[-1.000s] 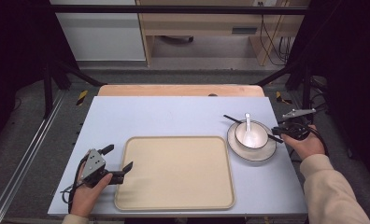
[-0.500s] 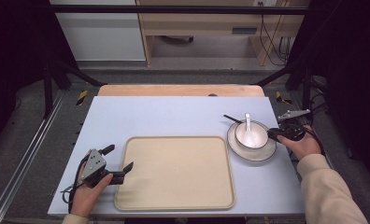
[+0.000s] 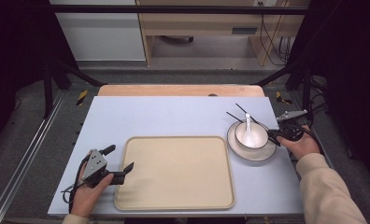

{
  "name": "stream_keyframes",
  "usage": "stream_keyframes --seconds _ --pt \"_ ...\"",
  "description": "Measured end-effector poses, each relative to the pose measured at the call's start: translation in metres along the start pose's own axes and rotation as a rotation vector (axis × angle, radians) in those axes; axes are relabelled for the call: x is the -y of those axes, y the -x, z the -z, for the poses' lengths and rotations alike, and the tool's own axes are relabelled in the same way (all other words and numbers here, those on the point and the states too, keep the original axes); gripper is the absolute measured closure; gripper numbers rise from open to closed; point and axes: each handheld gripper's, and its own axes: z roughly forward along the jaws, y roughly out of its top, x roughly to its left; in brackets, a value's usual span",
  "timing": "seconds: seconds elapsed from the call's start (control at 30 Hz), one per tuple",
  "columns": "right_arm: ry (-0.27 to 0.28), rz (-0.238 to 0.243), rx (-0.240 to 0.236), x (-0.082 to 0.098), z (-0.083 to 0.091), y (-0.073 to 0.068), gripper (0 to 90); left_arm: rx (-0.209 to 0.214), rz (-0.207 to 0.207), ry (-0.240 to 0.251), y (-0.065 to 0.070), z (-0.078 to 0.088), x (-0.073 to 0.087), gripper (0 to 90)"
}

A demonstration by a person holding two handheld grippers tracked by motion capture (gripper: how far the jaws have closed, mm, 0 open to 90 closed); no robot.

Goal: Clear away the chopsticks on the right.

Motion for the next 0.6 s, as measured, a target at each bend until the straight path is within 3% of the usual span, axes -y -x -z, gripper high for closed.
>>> stream_keyframes --seconds 0.27,0.3,0.47,0.5,0.53,0.57,0.6 --pt "0.025 0.001 0.026 -0.002 0.010 -0.001 85.7 -0.007 0.006 0.005 0.000 0.001 0.000 5.6" --pt "0.062 -0.014 0.036 -0.002 0.019 0.000 85.7 -0.009 0.004 0.003 -0.001 0.001 0.000 5.6" --pt "0.124 -0.039 0.036 -0.002 0.039 -0.004 85.8 -0.015 0.004 0.005 -0.002 0.002 0.000 5.6" --pt "0.172 -0.065 0.031 -0.004 0.055 -0.015 85.8 -0.019 0.008 0.011 -0.002 0.002 0.000 5.6" --pt "0.172 -0.065 0.031 -0.004 0.055 -0.015 85.8 -0.019 0.008 0.011 -0.002 0.002 0.000 5.6" --pt "0.219 -0.041 0.041 -0.006 0.070 -0.028 85.7 -0.024 0.011 0.014 -0.002 0.002 0.000 5.6" --pt "0.219 -0.041 0.041 -0.006 0.070 -0.028 85.7 -0.024 0.011 0.014 -0.002 0.002 0.000 5.6"
